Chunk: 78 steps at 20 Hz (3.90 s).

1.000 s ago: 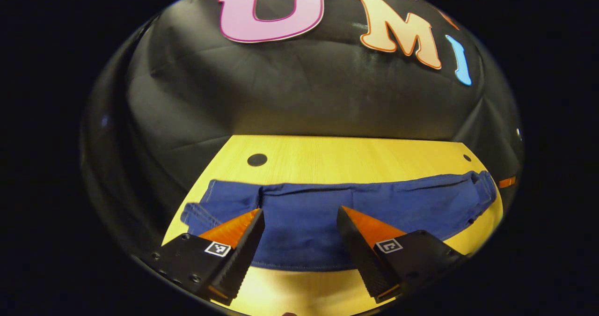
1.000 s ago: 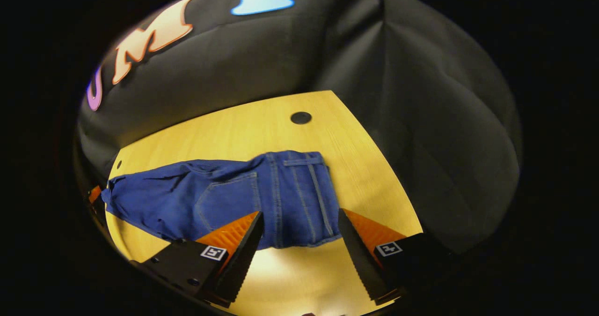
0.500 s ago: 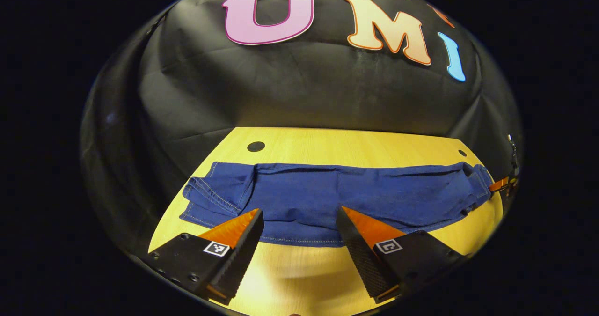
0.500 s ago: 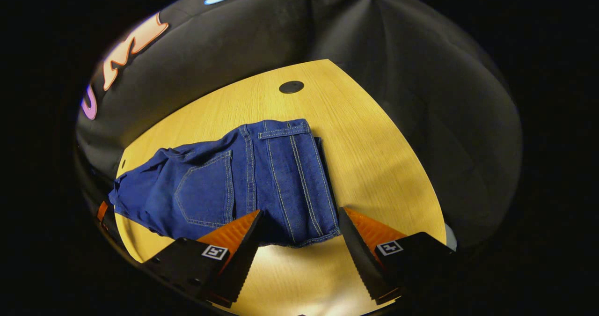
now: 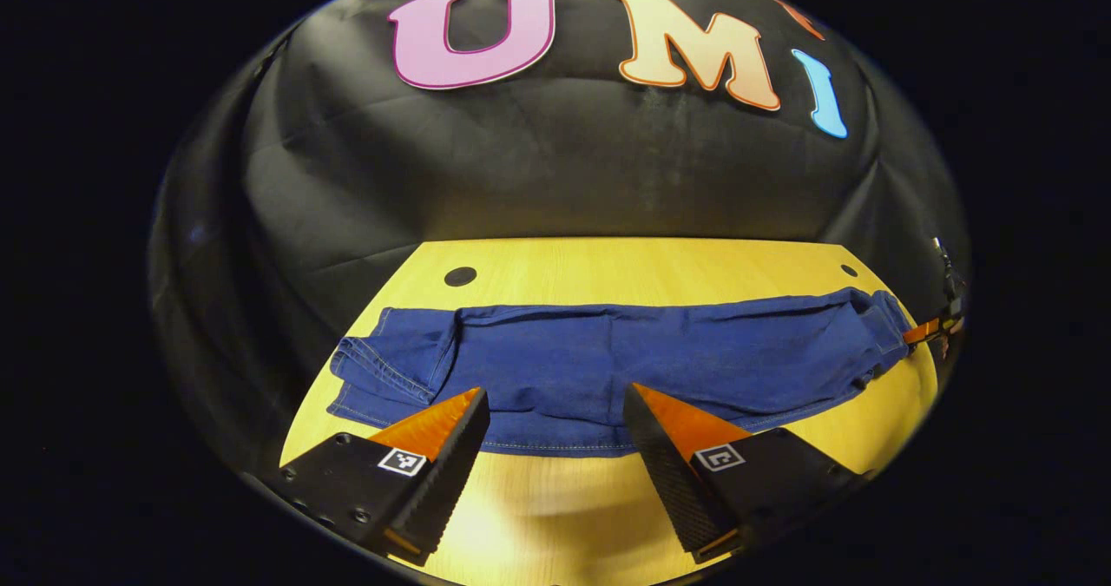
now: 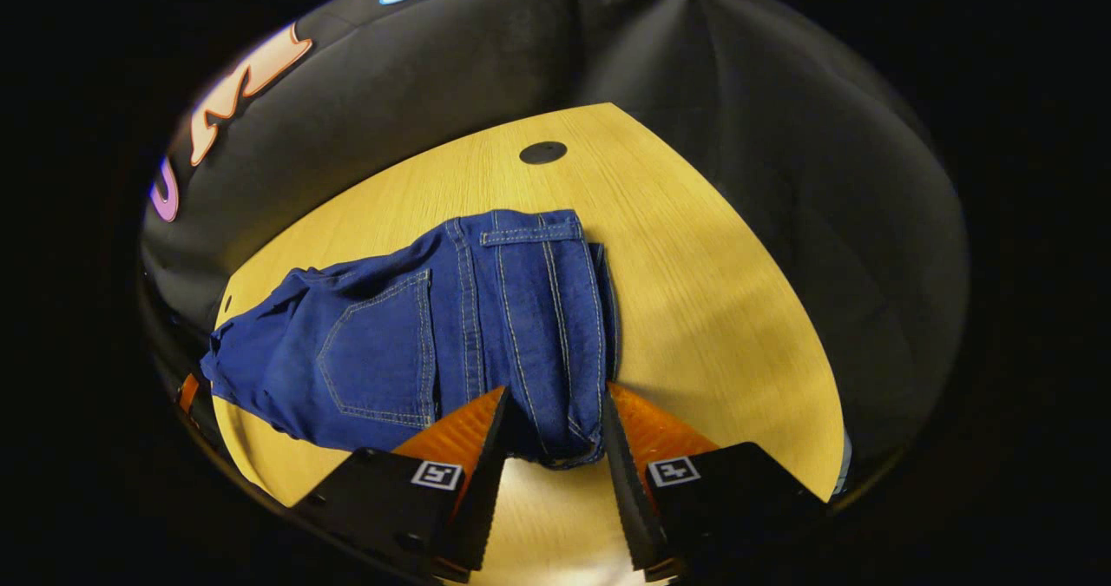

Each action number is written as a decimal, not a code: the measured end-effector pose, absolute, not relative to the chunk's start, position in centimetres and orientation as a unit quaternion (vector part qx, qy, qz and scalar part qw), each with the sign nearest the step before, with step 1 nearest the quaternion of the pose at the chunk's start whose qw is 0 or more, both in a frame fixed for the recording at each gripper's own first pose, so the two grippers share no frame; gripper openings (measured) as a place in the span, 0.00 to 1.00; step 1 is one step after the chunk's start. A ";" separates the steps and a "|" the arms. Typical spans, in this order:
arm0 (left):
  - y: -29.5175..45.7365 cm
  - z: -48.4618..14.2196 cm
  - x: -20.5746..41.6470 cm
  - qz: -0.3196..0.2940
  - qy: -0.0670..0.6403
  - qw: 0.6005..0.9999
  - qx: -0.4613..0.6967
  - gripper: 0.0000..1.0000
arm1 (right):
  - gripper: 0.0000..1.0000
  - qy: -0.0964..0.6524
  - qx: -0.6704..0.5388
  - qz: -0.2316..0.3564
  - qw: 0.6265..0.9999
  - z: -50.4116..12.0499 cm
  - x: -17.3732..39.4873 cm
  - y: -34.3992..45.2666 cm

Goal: Grasp the waist and the cuffs of the jeans and fold them to make the two legs overlap; first hold the waist and fold one-third of the jeans toward the cuffs, then hold the cuffs and fold the remaining one-third in the same direction to finish folding.

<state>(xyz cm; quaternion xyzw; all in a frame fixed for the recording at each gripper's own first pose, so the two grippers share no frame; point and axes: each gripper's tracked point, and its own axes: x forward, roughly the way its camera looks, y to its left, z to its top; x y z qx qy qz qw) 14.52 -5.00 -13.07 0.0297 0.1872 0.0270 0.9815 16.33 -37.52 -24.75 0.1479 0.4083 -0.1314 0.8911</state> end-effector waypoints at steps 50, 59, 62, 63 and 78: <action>11.5 -12.4 13.2 0.119 0.120 0.981 -0.098 0.92 | 0.03 0.345 0.085 0.225 0.907 -18.5 26.2 13.1; 18.9 -16.5 17.1 0.152 0.148 0.972 -0.099 0.94 | 0.94 0.305 0.107 0.274 0.906 -15.5 24.8 15.5; 20.0 -17.3 17.8 0.148 0.152 0.971 -0.108 0.94 | 0.98 0.280 0.097 0.264 0.918 -13.0 23.5 14.2; 20.5 -17.7 17.7 0.147 0.156 0.971 -0.109 0.94 | 0.98 0.280 0.097 0.260 0.919 -12.6 22.9 13.4; 19.4 -20.0 19.7 0.124 0.197 0.970 -0.072 0.90 | 0.94 0.280 0.124 0.120 0.944 -9.7 20.8 0.3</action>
